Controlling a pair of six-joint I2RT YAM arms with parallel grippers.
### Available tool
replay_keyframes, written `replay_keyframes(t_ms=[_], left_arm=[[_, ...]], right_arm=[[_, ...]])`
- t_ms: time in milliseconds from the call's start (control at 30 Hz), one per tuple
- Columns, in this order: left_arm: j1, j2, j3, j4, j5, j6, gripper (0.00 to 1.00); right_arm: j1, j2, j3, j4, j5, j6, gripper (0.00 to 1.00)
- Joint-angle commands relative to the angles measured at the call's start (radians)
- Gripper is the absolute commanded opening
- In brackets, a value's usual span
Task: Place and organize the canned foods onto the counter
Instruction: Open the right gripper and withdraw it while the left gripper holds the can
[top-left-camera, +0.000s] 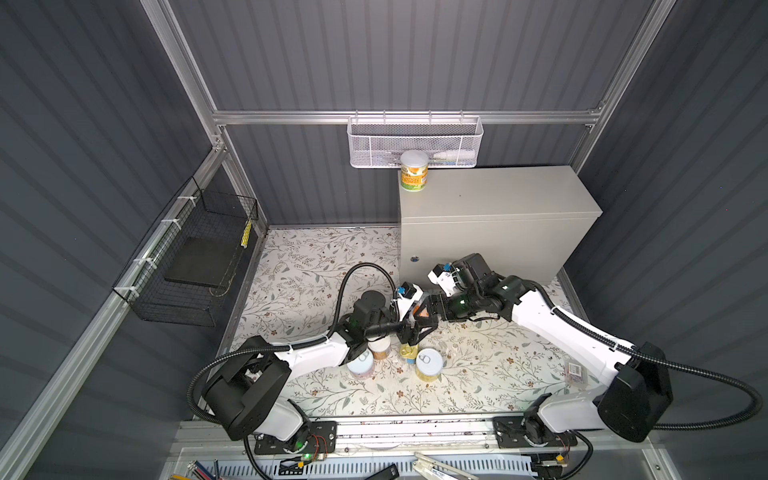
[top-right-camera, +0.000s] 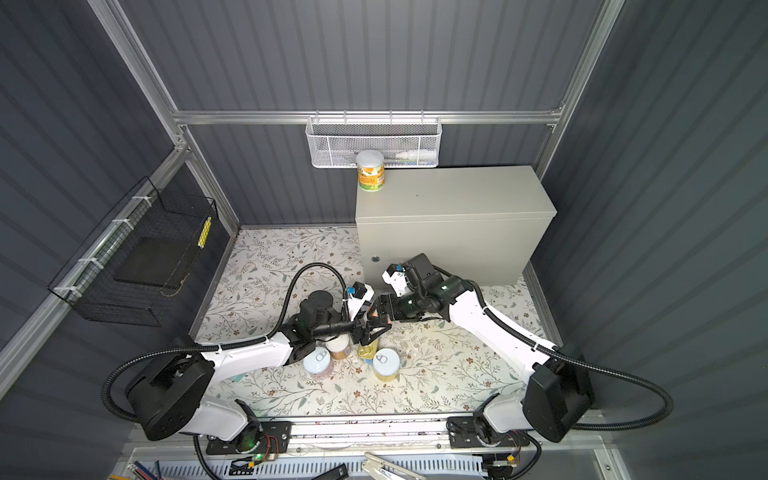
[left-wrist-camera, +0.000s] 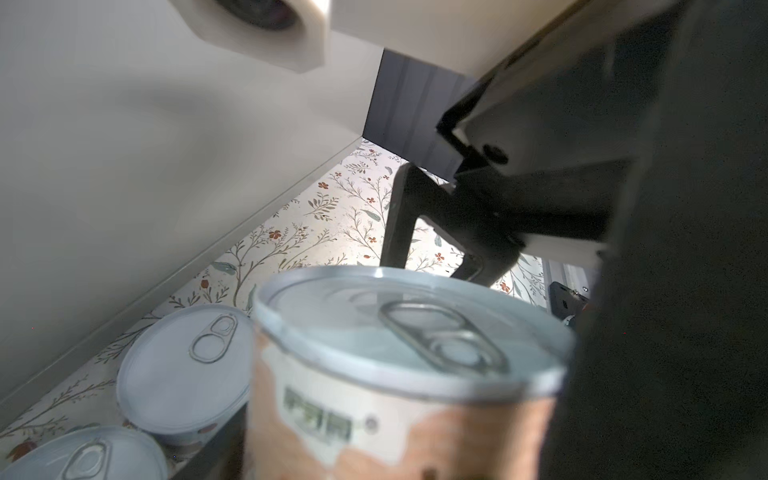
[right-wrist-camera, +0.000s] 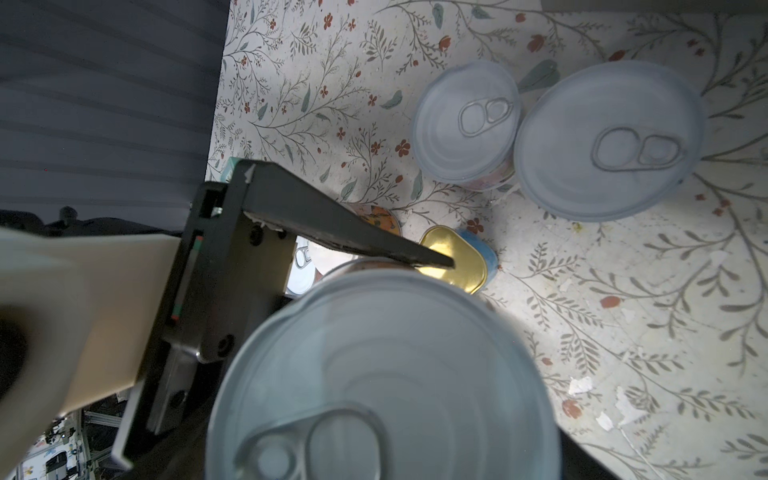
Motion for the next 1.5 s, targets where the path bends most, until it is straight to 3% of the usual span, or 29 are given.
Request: replay_keyframes(t_ms=[0,67,267,600,933,1133,1300,1467], left_arm=[[0.004,-0.037,0.041,0.063,-0.029,-0.015,0.62],[0.004,-0.041,0.041,0.06,-0.027,-0.013,0.62],[0.004,-0.038,0.058,0.033,-0.015,-0.014,0.61],[0.004,-0.016,0.115,-0.068,0.035,-0.008,0.62],[0.004,0.067,0.14,0.002,0.056,-0.075,0.59],[0.004,0.049,0.149,-0.029,0.016,-0.043,0.63],[0.004,0.027,0.199,-0.164,-0.014,0.007,0.63],[0.004,-0.003,0.226,-0.2,-0.052,-0.009,0.62]], right_arm=[[0.004,-0.036,-0.03,-0.016,-0.005,0.011,0.92],[0.006,-0.063,-0.053,0.011,-0.009,0.022,0.99],[0.005,-0.147,-0.106,0.048,0.022,0.057,0.99],[0.008,-0.349,-0.304,0.135,0.235,0.122,0.99],[0.008,-0.437,-0.421,0.178,0.26,0.174,0.99],[0.008,-0.487,-0.478,0.208,0.297,0.189,0.99],[0.008,-0.512,-0.514,0.208,0.33,0.183,0.99],[0.006,-0.532,-0.494,0.168,0.379,0.145,0.99]])
